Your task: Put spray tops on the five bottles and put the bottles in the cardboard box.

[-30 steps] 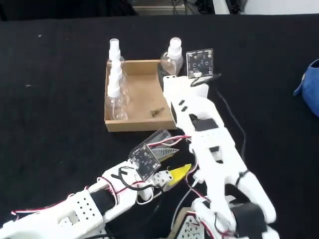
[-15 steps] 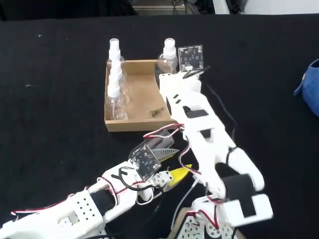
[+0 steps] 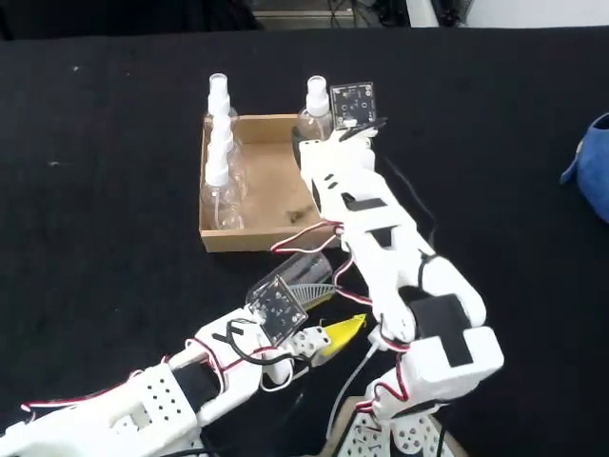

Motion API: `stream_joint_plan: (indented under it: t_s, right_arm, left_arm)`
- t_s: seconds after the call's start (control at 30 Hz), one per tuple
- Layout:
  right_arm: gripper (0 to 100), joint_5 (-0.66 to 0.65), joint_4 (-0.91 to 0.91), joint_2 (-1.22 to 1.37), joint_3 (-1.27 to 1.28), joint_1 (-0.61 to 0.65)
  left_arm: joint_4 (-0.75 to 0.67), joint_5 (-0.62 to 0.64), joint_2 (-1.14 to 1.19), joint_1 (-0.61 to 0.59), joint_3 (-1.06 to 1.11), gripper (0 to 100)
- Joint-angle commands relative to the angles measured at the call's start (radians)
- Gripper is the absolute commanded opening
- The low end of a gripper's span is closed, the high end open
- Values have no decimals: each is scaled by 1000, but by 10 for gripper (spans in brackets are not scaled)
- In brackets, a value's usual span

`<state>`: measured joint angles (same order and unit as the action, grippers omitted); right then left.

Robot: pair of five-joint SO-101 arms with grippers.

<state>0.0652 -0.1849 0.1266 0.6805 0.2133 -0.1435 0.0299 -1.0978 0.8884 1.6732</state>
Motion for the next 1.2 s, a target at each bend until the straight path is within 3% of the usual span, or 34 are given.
stream_joint_plan:
  t_s: [0.0,1.17]
  right_arm:
    - [11,8,-37,1,-79,-23]
    - [13,2,-32,107,-124,-17]
  left_arm:
    - [3,-2,-18,8,22,32]
    - [-2,-2,-18,8,22,32]
